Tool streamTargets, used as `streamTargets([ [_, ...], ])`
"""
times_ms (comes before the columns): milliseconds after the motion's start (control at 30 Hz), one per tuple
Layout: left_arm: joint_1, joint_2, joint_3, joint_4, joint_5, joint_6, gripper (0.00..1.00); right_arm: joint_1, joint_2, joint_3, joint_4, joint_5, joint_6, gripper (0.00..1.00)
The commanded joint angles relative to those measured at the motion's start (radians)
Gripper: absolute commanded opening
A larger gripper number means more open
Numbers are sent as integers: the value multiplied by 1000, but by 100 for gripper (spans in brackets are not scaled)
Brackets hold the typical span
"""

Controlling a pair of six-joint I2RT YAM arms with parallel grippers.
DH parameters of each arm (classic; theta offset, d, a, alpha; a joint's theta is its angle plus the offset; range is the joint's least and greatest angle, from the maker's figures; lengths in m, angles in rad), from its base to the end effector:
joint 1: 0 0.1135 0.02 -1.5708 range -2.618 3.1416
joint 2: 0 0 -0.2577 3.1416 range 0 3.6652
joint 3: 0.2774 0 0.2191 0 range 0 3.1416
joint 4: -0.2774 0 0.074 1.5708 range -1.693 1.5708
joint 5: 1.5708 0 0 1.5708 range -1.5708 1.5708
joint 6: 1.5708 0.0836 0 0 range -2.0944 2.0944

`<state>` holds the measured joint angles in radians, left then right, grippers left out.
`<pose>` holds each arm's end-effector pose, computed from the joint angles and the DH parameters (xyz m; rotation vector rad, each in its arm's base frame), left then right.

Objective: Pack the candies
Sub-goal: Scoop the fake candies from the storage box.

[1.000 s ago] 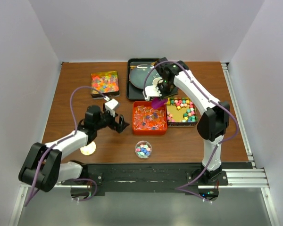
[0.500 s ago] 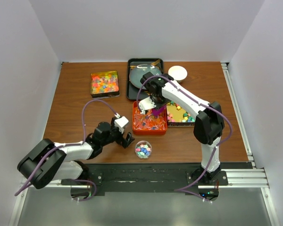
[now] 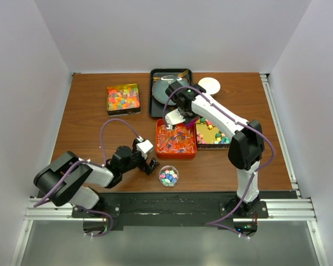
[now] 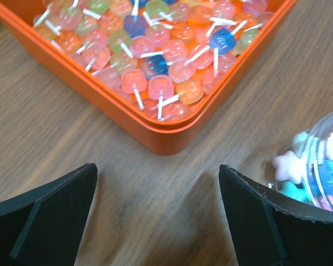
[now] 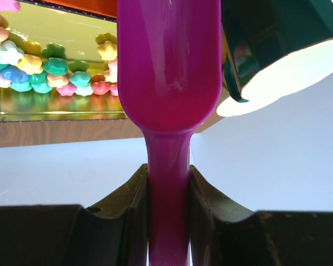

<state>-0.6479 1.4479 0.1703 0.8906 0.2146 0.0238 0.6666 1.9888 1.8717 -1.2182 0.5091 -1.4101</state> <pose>0.1893 -0.1656 0.1261 0.7939 1.8358 -0.6163 0.3201 0.2000 0.2410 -2.5299 1.5975 -0.8535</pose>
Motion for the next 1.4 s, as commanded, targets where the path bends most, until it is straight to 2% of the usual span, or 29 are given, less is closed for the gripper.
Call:
streamTargets([
  [0,-9,-3,-8,126,64,60,95,-2,-1,-17,51,121,8,0],
  [333,-10,34,-8,171,91,76,93,25,62,-23,89,238,16,0],
  [533,-10,89,-2,238,97,76,90,54,87,-54,74,244,52,0],
  [1000,-9,123,0,283,98,70,87,149,82,-45,-55,75,146,0],
  [1200,-9,149,8,304,101,80,87,107,67,-94,-46,37,125,0],
  [1367,-9,183,11,349,106,136,86,19,74,-95,-11,-30,70,0],
])
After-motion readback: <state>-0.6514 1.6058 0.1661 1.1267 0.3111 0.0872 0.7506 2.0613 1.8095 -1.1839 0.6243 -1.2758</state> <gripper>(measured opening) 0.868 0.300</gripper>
